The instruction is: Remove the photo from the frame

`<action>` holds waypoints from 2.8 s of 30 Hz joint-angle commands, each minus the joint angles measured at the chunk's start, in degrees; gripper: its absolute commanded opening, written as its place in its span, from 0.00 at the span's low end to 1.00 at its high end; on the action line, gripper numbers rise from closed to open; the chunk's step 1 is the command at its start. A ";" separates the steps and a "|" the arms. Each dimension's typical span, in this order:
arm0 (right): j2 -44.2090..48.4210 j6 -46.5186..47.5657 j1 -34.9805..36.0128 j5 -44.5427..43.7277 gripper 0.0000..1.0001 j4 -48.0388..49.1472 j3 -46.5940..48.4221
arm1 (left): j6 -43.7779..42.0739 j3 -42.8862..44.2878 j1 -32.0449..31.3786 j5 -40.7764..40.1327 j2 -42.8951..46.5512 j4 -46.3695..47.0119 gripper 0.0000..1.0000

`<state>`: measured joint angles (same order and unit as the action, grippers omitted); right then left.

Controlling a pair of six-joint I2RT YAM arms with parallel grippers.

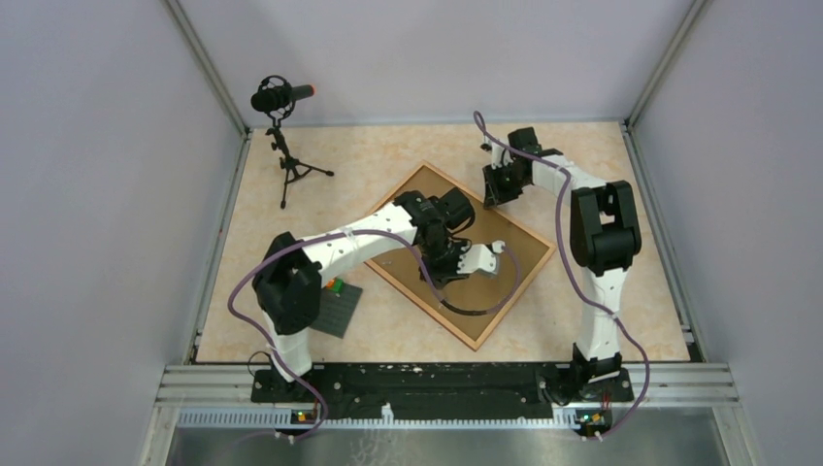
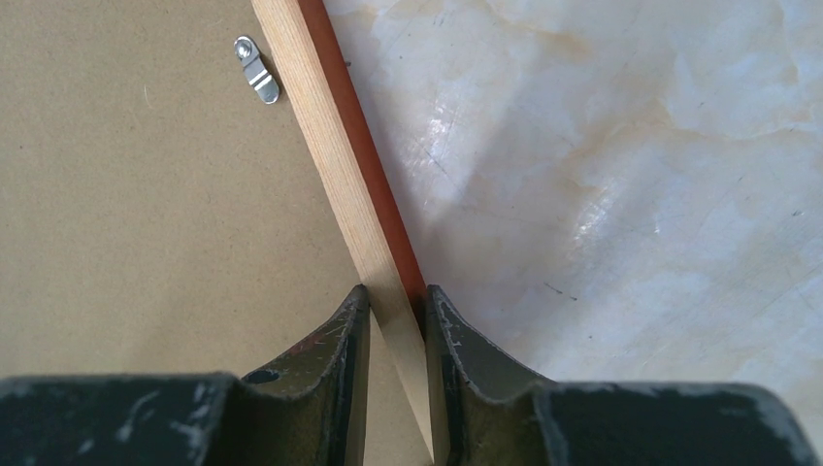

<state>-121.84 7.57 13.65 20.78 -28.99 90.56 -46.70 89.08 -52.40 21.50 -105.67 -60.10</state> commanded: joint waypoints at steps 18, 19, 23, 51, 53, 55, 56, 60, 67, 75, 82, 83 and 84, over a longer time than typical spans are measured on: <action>-13.05 10.08 4.58 0.16 0.41 -22.20 30.59 | 20.54 -1.21 24.52 8.97 16.55 7.54 0.00; -14.32 10.07 4.93 -0.21 0.41 -22.52 31.70 | 21.18 -1.45 24.93 8.98 16.84 7.54 0.00; -17.41 10.13 6.05 -2.70 0.40 -22.95 35.10 | 21.51 -2.75 25.75 8.14 17.98 7.49 0.00; -6.69 -5.52 -13.27 -6.58 0.00 -18.29 14.74 | 21.74 -1.13 26.64 8.49 13.23 8.71 0.00; -3.52 -8.91 -14.89 -3.77 0.00 -16.81 9.95 | 21.69 -0.86 26.89 8.48 12.76 8.60 0.00; -0.08 -12.50 -15.24 -0.78 0.00 -14.64 4.66 | 21.63 -0.51 27.04 8.61 12.16 8.39 0.00; 1.72 -14.57 -15.27 0.68 0.00 -13.12 1.71 | 21.58 -0.15 27.08 8.66 11.89 8.15 0.00; 8.79 -23.76 -14.51 6.44 0.00 -5.66 -9.69 | 17.82 1.11 27.10 11.04 10.73 5.31 0.00; 16.25 -34.11 -12.46 7.95 0.00 1.75 -22.24 | 8.76 -1.76 25.95 11.64 11.32 2.93 0.00; 19.27 -28.66 -12.58 16.06 0.41 0.05 -23.22 | 0.95 -6.23 21.02 10.35 13.38 -0.99 0.00; 20.19 -19.54 -12.67 15.17 0.55 -4.96 -17.82 | -6.16 -12.35 13.79 7.69 16.72 -4.90 0.00; 19.85 -19.37 -12.66 14.10 0.55 -4.86 -16.78 | -6.41 -13.05 13.20 7.34 17.01 -4.94 0.00; 19.35 -19.35 -12.65 13.03 0.55 -4.60 -15.99 | -6.61 -13.60 12.80 7.19 17.13 -5.06 0.00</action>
<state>-104.68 -15.75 0.69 35.14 -32.99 69.78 -48.58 77.38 -37.50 29.54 -92.12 -62.39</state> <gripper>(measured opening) 0.546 0.241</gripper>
